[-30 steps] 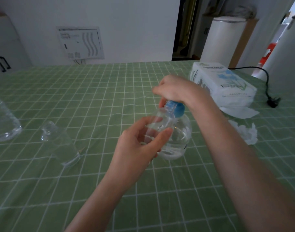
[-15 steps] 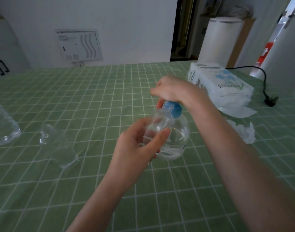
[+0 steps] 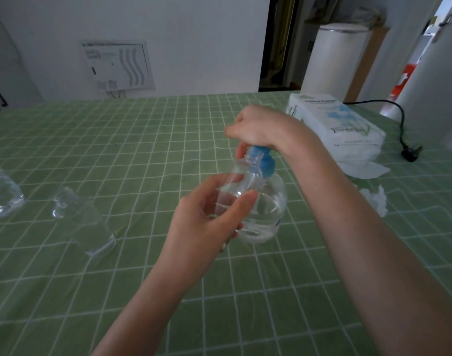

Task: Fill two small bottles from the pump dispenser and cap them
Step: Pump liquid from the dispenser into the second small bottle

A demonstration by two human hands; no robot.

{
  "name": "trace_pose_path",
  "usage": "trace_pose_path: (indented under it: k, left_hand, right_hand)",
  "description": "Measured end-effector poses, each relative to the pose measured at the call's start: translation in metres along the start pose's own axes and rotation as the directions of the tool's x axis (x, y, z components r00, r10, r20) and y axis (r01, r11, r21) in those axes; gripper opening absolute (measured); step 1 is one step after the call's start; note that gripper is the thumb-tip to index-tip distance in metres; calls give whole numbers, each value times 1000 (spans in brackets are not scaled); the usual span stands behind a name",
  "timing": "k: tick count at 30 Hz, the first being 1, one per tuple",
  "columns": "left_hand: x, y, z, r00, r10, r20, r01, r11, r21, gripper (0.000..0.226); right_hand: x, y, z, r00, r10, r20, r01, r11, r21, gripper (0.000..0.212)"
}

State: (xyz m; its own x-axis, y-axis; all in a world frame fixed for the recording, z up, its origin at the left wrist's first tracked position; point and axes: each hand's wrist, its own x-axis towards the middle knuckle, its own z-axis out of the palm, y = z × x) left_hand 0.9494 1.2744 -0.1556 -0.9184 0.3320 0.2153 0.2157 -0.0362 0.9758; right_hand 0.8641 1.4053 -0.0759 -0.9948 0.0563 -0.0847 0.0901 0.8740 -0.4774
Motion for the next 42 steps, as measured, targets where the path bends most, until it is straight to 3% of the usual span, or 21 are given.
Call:
trace_pose_path:
  k: [29,42]
  left_hand:
    - [-2,-3,1,1000,-2,-14,2,1000,28,30]
    - [0,-2,0,1000,16,-18,-16,1000,21,30]
  right_hand:
    - [1,4,7,999,37,24,-36,999,-18,32]
    - [-1,-2,-1,999,14,-33,-15,999,-39,30]
